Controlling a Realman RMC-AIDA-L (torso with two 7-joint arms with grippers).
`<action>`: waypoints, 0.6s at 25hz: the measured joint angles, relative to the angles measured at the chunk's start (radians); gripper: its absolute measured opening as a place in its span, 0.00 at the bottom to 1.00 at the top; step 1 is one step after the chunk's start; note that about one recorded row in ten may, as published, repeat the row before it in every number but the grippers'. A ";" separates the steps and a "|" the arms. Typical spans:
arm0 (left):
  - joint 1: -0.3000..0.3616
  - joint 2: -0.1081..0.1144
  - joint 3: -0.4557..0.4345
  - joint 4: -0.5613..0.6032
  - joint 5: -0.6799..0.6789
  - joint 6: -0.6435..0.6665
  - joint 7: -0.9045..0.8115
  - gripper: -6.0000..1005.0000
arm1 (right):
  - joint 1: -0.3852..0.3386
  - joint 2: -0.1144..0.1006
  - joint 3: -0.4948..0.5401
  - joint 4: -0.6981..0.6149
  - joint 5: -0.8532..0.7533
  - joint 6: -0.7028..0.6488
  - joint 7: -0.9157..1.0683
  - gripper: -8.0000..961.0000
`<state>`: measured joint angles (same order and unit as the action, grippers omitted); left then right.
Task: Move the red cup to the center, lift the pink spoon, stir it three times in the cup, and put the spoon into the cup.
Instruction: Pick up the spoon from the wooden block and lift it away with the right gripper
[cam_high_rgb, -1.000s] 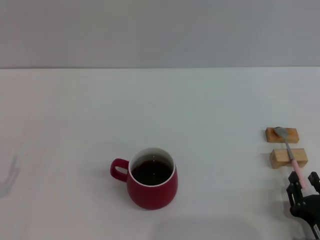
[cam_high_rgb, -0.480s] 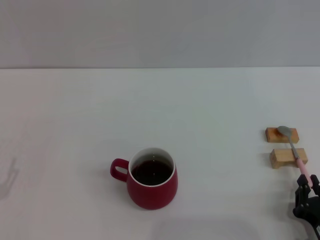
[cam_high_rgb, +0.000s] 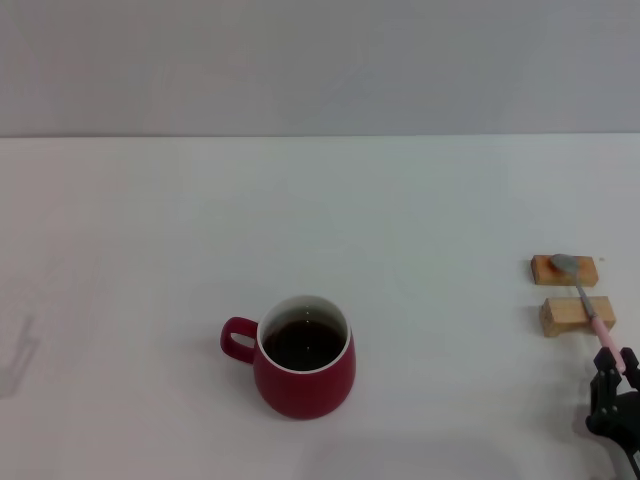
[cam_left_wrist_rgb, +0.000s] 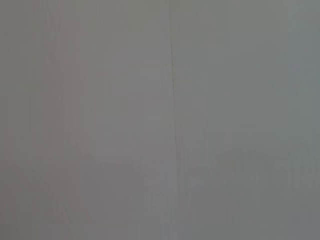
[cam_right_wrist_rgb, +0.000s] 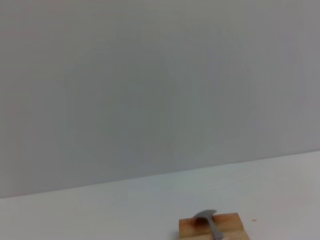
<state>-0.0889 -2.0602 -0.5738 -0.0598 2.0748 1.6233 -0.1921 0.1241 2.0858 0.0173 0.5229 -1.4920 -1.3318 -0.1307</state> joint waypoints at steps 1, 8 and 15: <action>0.000 0.000 0.000 0.000 0.001 0.000 0.000 0.83 | -0.001 0.000 0.000 0.000 -0.001 -0.007 -0.002 0.04; -0.004 -0.002 0.001 -0.002 0.002 0.013 0.004 0.83 | 0.001 -0.006 -0.001 0.071 -0.004 -0.112 -0.191 0.04; -0.008 0.000 -0.002 -0.002 -0.001 0.041 -0.001 0.83 | 0.029 -0.018 -0.002 0.142 -0.075 -0.305 -0.286 0.04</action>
<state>-0.0974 -2.0602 -0.5755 -0.0614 2.0740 1.6646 -0.1934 0.1533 2.0677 0.0151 0.6651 -1.5671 -1.6368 -0.4162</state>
